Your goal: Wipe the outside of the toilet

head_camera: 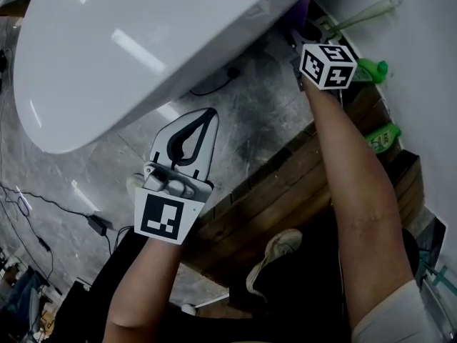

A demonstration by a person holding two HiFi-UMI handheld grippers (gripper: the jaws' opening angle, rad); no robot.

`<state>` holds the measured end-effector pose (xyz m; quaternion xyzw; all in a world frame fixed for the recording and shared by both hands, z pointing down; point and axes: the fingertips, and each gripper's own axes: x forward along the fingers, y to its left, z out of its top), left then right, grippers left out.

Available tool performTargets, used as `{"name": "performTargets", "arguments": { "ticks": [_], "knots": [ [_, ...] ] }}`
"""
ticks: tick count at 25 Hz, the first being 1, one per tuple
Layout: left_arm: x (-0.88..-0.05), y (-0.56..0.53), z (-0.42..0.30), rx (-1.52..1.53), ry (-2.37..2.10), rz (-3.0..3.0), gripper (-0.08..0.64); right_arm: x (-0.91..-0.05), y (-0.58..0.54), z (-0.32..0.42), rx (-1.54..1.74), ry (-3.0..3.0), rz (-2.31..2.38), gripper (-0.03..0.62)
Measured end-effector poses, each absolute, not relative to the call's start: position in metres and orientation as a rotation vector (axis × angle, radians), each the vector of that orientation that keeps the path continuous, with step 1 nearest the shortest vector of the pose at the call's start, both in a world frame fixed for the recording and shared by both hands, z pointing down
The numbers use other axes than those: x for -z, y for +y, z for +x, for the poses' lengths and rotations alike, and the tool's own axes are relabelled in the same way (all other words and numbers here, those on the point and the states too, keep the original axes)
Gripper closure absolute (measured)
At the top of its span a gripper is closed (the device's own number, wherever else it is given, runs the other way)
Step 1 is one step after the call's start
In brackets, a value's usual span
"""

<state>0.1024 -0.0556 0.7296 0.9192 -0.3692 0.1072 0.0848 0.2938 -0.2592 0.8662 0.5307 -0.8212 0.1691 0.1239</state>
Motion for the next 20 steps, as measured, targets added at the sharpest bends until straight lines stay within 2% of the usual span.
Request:
{"name": "performTargets", "arguments": {
  "ticks": [10, 20],
  "knots": [
    [-0.730, -0.060, 0.072, -0.308, -1.201, 2.696, 0.554, -0.917, -0.177, 0.187, -0.606, -2.399, 1.448, 0.500],
    [-0.743, -0.043, 0.025, -0.287, -1.332, 2.608, 0.554, -0.927, -0.114, 0.074, -0.661, -2.481, 1.281, 0.499]
  ]
}}
